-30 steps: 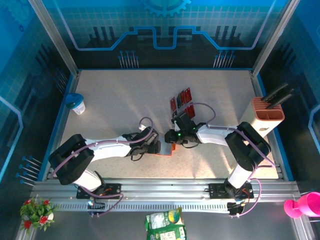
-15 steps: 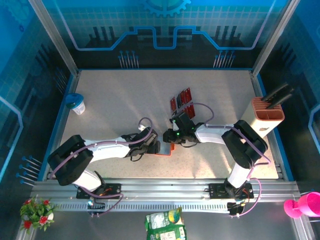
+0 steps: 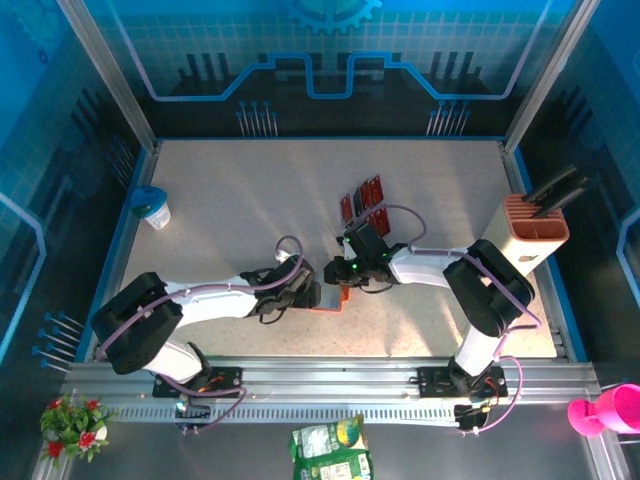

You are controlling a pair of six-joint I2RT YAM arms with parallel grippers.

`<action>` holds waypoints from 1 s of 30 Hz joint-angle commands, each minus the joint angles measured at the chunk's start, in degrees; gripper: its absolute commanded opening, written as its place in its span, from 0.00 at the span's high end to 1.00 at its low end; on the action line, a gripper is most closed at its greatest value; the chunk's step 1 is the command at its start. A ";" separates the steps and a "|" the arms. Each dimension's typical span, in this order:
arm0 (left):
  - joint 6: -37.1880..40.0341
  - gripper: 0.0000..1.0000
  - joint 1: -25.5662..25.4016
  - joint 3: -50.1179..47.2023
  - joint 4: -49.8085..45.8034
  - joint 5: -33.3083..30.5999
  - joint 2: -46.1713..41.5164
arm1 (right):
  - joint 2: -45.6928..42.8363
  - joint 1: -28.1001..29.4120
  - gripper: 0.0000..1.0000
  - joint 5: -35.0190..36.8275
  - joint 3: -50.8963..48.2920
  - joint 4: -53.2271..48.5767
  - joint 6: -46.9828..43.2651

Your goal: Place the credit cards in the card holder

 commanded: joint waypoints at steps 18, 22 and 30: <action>-6.68 0.01 4.12 -8.31 -4.10 -3.59 -25.29 | -0.64 5.90 0.49 -0.32 10.74 -5.10 2.80; -6.52 0.01 5.35 -9.02 -5.87 -3.95 -28.52 | 4.10 7.52 0.49 0.23 14.43 -4.67 3.33; -7.40 0.01 6.56 -10.80 -8.30 -4.48 -31.75 | 10.67 8.96 0.49 1.15 18.48 -3.20 4.98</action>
